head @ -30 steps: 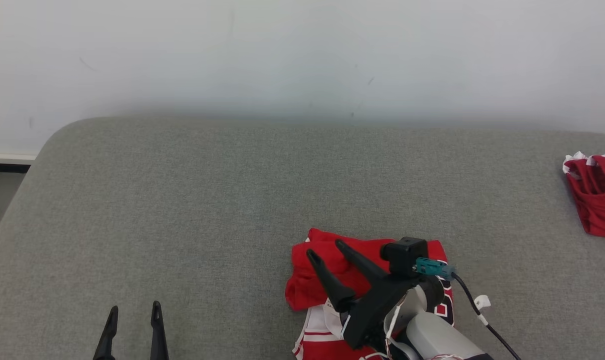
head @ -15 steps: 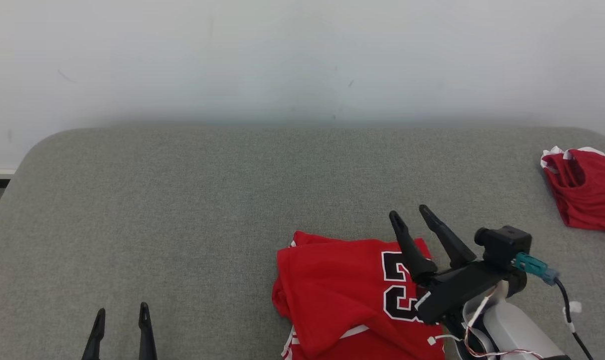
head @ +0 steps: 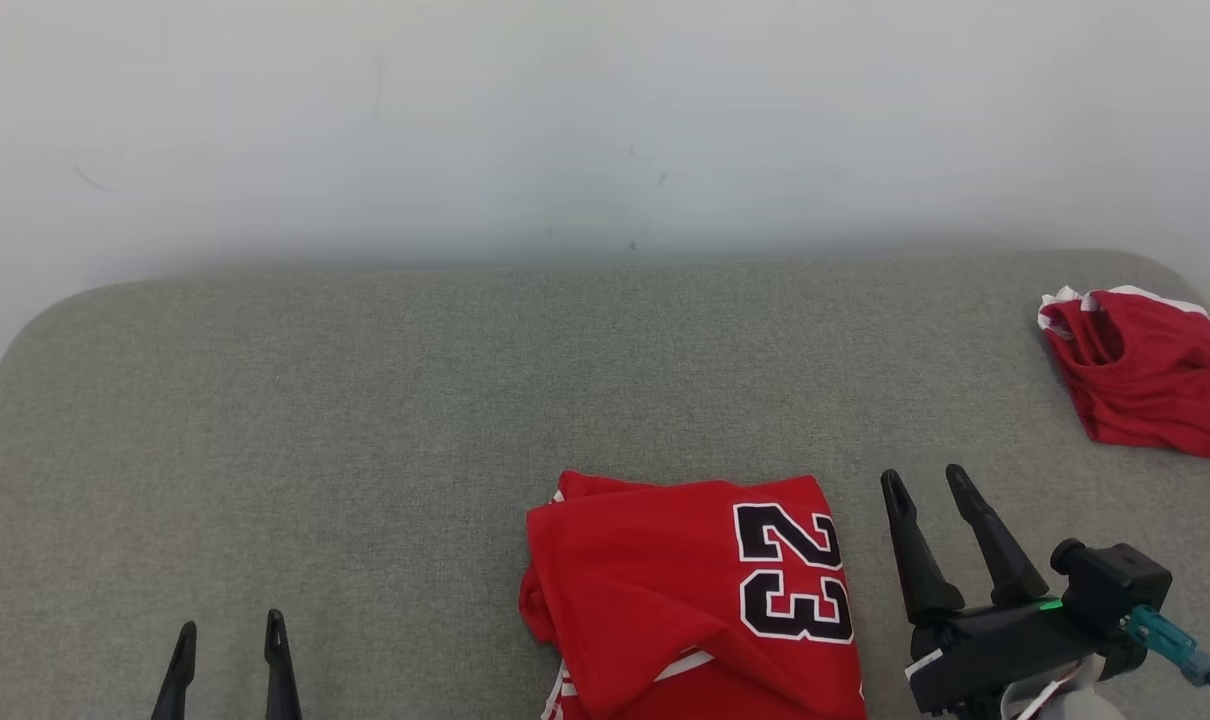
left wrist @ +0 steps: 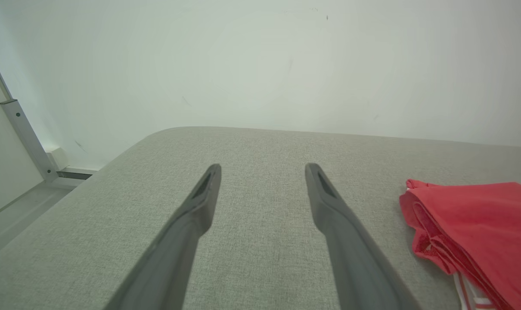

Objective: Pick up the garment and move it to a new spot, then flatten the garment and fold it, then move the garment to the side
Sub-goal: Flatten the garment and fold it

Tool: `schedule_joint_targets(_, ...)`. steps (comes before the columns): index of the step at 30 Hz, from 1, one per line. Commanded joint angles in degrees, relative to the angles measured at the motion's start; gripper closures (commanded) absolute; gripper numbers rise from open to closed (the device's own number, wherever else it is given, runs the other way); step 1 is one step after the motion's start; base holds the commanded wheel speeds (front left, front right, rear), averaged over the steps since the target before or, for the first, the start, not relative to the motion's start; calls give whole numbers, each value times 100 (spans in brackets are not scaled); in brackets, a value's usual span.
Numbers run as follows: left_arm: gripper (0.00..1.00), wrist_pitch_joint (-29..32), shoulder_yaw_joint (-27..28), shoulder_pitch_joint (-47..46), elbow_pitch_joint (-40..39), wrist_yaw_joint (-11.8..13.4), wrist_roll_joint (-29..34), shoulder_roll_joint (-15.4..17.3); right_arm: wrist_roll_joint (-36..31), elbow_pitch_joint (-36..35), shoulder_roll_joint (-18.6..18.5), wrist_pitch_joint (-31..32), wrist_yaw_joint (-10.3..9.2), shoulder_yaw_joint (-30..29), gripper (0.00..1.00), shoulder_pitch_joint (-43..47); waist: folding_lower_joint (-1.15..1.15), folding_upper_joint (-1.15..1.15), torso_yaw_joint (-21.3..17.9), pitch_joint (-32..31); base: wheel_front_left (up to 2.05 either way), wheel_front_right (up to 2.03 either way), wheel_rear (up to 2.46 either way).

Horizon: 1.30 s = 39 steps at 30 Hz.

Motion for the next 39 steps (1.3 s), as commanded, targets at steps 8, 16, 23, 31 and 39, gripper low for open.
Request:
schedule_joint_targets(8, 0, -18, -112, 40, -34, -10, -1, -10, -336, -313, 183, -159, -17, -263, 0, 442, 0, 0, -11, -14, 0, 0, 0)
schedule_joint_targets(16, 0, -18, -488, -25, 75, -102, 33, -10, -481, -352, 406, -219, -17, -467, 0, 744, 0, 0, 0, -12, 0, 0, 0)
schedule_joint_targets(23, 0, -18, -1309, -136, 526, -329, 59, -6, -603, -236, 575, -221, -17, -451, 0, 819, 0, 0, -110, 48, 0, 0, 0)
schedule_joint_targets(31, 0, -18, -2217, -315, 1254, -418, -79, -4, -658, -193, 668, -223, -17, -426, 0, 789, 0, 0, -340, 171, 0, 0, 0)
schedule_joint_targets(39, 0, -18, -2751, -549, 1689, -423, -266, 0, -663, -183, 691, -216, -17, -425, 0, 695, 0, 0, -559, 267, 0, 0, 0)
